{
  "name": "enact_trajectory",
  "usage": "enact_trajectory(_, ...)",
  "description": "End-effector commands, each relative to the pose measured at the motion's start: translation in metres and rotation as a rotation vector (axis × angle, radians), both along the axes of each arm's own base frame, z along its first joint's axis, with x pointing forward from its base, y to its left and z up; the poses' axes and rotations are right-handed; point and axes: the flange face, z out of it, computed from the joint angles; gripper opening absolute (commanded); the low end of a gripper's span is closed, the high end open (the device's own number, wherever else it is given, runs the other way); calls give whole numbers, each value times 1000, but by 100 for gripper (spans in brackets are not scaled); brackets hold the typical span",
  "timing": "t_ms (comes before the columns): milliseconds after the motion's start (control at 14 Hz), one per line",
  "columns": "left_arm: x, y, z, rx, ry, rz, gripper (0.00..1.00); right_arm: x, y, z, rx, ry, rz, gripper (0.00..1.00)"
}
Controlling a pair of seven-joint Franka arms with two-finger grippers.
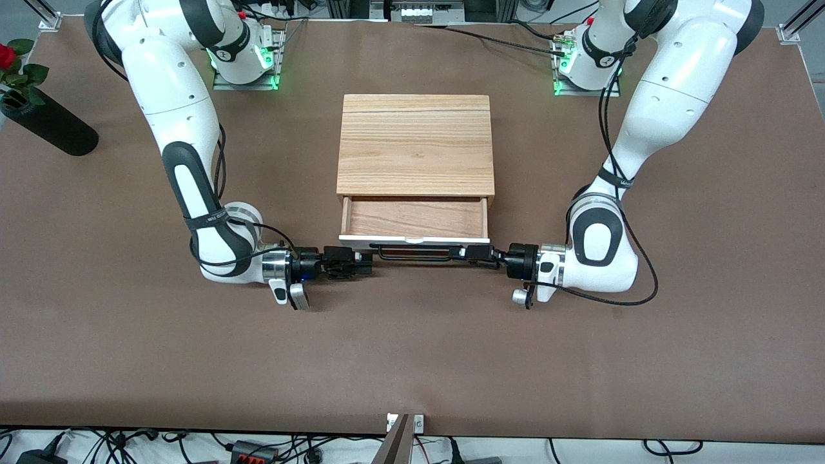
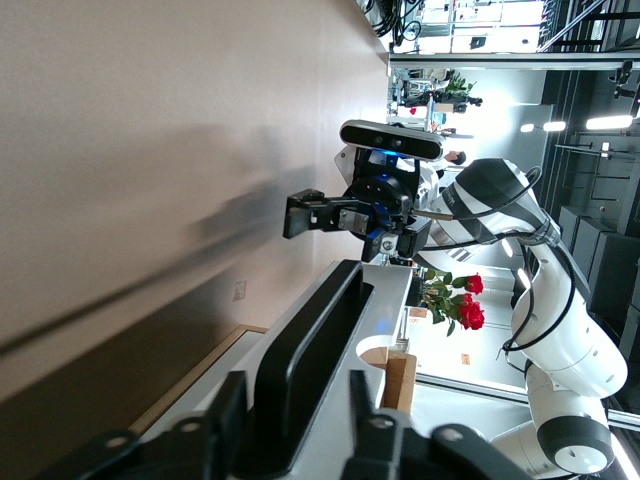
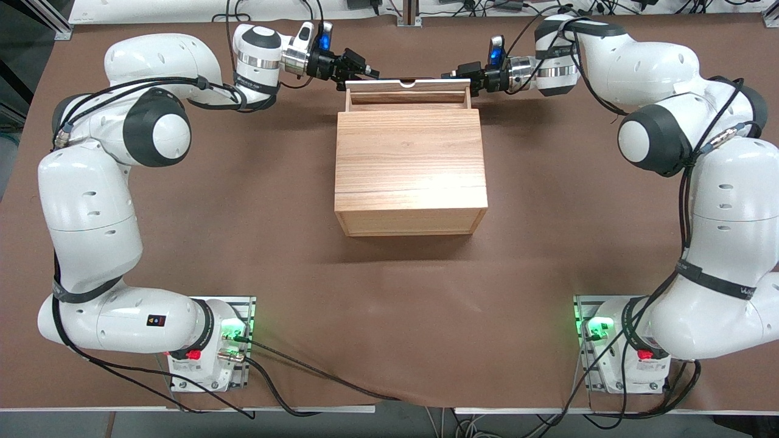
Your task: Pull top drawer with both arms simultaneously
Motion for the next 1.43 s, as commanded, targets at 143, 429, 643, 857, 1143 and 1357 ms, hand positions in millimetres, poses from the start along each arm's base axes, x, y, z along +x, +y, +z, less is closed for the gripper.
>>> enact_trajectory(143, 17, 9, 26, -26, -32, 22, 100, 16, -1, 37, -22, -63, -20, 100)
enact_trajectory(429, 33, 21, 49, 108, -151, -70, 100, 21, -11, 64, -188, -78, 51, 100)
enact_trajectory(643, 38, 34, 65, 183, -209, -110, 100, 26, -45, 70, -387, -105, 133, 100)
enact_trajectory(857, 42, 62, 98, 311, -245, -143, 100, 31, -72, 109, -583, -156, 224, 100)
enact_trajectory(1143, 28, 81, 154, 490, -241, -261, 100, 26, -110, 161, -840, -151, 335, 100)
enact_trajectory(1357, 23, 104, 189, 619, -286, -310, 100, 14, -137, 217, -1066, -79, 372, 100)
